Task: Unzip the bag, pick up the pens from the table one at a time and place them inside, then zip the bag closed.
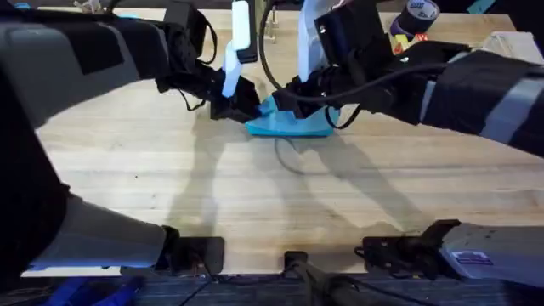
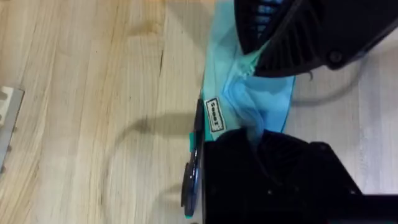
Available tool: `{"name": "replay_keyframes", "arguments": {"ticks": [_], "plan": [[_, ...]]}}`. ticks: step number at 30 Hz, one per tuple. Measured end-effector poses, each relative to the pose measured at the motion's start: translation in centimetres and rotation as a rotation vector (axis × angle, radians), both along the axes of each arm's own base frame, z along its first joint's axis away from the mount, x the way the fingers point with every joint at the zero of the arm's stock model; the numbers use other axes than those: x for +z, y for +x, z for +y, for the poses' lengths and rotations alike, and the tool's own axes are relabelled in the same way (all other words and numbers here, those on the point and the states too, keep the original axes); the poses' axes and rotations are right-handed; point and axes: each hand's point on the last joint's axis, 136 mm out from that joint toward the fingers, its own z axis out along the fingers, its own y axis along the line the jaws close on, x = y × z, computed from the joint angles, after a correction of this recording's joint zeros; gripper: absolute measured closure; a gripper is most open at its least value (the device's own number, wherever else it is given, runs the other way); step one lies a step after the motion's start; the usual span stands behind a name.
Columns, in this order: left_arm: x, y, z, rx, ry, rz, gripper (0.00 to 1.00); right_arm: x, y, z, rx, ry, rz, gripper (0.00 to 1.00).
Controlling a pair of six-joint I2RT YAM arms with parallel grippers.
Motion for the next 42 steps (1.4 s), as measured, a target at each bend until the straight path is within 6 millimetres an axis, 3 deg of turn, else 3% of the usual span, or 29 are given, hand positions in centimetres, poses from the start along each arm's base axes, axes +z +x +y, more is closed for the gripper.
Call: {"name": "replay_keyframes", "arguments": {"ticks": [24,31,34,42], "plan": [[-0.2,0.1,0.3,0.007,0.016,0.001,0.958,0.1,-1.1,4.5,0.087,0.023,-0.072,0.972],[-0.1,0.1,0.2,0.004,0.008,-0.002,0.958,1.2,-2.1,5.5,0.139,0.066,-0.074,0.972],[0.0,0.1,0.1,0.002,0.001,-0.004,0.958,2.5,-2.9,5.5,0.176,0.080,-0.090,0.972],[0.5,-0.2,-0.8,-0.022,-0.037,-0.005,0.958,8.9,-6.3,5.5,0.294,0.167,-0.195,0.973]]}}
